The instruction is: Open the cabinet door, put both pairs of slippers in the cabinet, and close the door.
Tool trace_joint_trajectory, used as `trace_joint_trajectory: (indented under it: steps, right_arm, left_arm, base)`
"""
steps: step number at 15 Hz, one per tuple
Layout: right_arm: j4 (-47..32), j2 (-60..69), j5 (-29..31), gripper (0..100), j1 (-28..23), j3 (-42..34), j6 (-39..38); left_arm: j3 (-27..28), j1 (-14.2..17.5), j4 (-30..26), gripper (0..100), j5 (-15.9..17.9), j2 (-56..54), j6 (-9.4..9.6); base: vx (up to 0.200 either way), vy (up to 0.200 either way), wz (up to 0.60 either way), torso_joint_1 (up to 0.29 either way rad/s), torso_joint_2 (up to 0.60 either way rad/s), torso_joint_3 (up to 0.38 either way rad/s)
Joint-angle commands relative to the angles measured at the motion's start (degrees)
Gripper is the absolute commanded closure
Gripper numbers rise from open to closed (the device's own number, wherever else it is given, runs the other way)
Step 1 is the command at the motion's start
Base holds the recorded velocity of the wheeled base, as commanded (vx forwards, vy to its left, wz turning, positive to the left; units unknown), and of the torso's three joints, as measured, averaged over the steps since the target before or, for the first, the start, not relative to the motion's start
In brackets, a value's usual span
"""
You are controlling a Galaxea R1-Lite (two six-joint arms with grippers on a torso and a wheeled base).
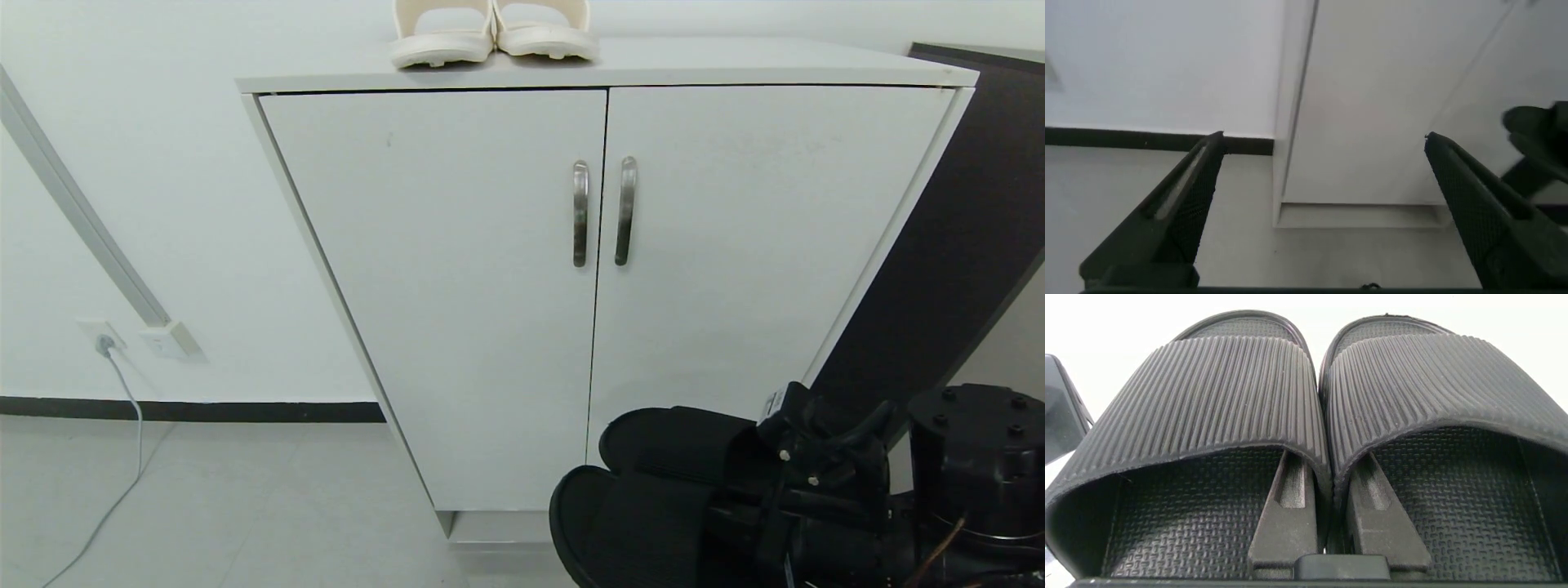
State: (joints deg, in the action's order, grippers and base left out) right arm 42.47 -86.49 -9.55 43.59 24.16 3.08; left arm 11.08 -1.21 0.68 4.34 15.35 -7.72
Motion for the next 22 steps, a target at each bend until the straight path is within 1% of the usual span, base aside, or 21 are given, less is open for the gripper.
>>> trace_joint_trajectory:
  steps: [1,2,3,4,5,6,7,8,9,10,12,13,14,15,16,17,18,19,20,21,22]
  right_arm:
    - [0.33,0.27,-0.03,100,0.00,0.01,-0.01]
    - [0.68,0.18,-0.03,100,0.00,-0.08,-0.01]
    - [0.95,0.18,-0.03,100,0.00,-0.17,-0.01]
    - [1.21,0.18,-0.03,100,0.00,-0.43,0.08]
    - [1.82,0.45,-0.12,100,0.00,-1.05,0.08]
    - [2.35,0.71,-0.12,100,0.00,-1.22,0.26]
    - [2.88,0.62,-0.12,100,0.00,-1.40,0.34]
    - [2.88,0.62,-0.12,100,0.00,-1.40,0.34]
    - [2.88,0.62,-0.12,100,0.00,-1.40,0.34]
    - [2.88,0.62,-0.12,100,0.00,-1.40,0.34]
    - [2.88,0.62,-0.12,100,0.00,-1.31,0.26]
    - [2.88,0.54,-0.12,100,0.00,-1.31,0.17]
    - [2.88,0.36,-0.12,100,0.00,-1.31,0.17]
    - [2.88,0.45,-0.12,100,0.00,-1.31,0.17]
    - [2.88,0.54,-0.12,100,0.00,-1.31,0.26]
    - [2.88,0.54,-0.12,100,0.00,-1.31,0.17]
    - [2.88,0.45,-0.12,100,0.00,-1.31,0.08]
    - [2.88,0.27,-0.12,100,0.00,-1.31,0.08]
    - [2.88,0.10,-0.21,100,0.00,-1.31,0.08]
    - [2.88,-0.26,-0.21,100,0.00,-1.22,0.08]
    - [2.88,-0.52,-0.21,100,0.00,-1.22,0.17]
  left_arm:
    - [4.04,-0.02,1.08,0,7.26,11.72,-0.63]
    - [4.12,-0.02,2.39,0,11.48,13.48,-0.72]
    - [4.65,-0.02,4.94,0,17.19,17.35,-0.72]
    - [5.88,-0.20,7.23,0,19.83,20.95,-0.63]
    - [7.82,-1.52,8.81,0,20.97,24.73,-0.63]
    - [9.84,-3.28,9.25,0,20.97,27.19,-0.63]
    - [12.91,-6.62,9.25,0,20.97,30.71,-0.63]
    - [14.76,-10.48,9.51,0,20.71,33.26,-0.46]
    - [15.99,-15.40,10.13,0,20.45,35.36,-0.11]
    - [17.57,-19.36,11.27,0,19.57,37.83,-0.28]
    - [20.82,-25.86,13.47,0,15.17,43.19,-0.37]
    - [22.93,-30.79,15.40,0,11.66,46.18,-0.37]
    - [24.69,-34.56,17.07,0,9.72,48.81,-0.37]
    - [26.54,-37.20,18.30,0,9.02,51.10,-0.46]
    - [28.29,-39.31,19.27,0,8.84,53.56,-0.55]
    - [28.91,-40.01,19.80,0,8.84,54.53,-0.55]
    - [31.11,-42.30,21.38,0,8.93,57.86,-1.42]
    - [32.42,-43.53,22.52,0,8.93,59.45,-3.36]
    - [33.22,-44.23,23.40,0,8.93,60.33,-4.50]
    - [36.12,-45.11,25.68,0,9.37,62.96,-6.08]
    - [37.17,-45.11,25.95,0,9.46,63.75,-6.17]
  base:
    - [0.000,0.000,0.00,0.000,0.00,0.000]
    - [0.000,0.000,0.00,0.000,0.00,0.000]
    - [0.000,0.000,0.00,0.000,0.00,0.000]
    - [0.000,0.000,0.00,0.000,0.00,0.000]
    - [0.000,0.000,0.00,0.000,0.00,0.000]
    - [0.000,0.000,0.00,0.000,0.00,0.000]
    - [0.000,0.000,0.00,0.000,0.00,0.000]
    - [0.000,0.000,0.00,0.000,0.00,0.000]
    - [0.000,0.000,0.00,0.000,0.00,0.000]
    - [0.000,0.000,0.00,0.000,0.00,0.000]
    - [0.000,0.000,0.00,0.000,0.00,0.000]
    - [0.000,0.000,0.00,0.000,0.00,0.000]
    - [0.000,0.000,0.00,0.000,0.00,0.000]
    - [0.000,0.000,0.00,0.000,0.00,0.000]
    - [0.000,0.000,0.00,0.000,0.00,0.000]
    - [0.000,0.000,0.00,0.000,0.00,0.000]
    - [0.000,0.000,0.00,0.000,0.00,0.000]
    - [0.000,0.000,0.00,0.000,0.00,0.000]
    - [0.000,0.000,0.00,0.000,0.00,0.000]
    - [0.000,0.000,0.00,0.000,0.00,0.000]
    - [0.000,0.000,0.00,0.000,0.00,0.000]
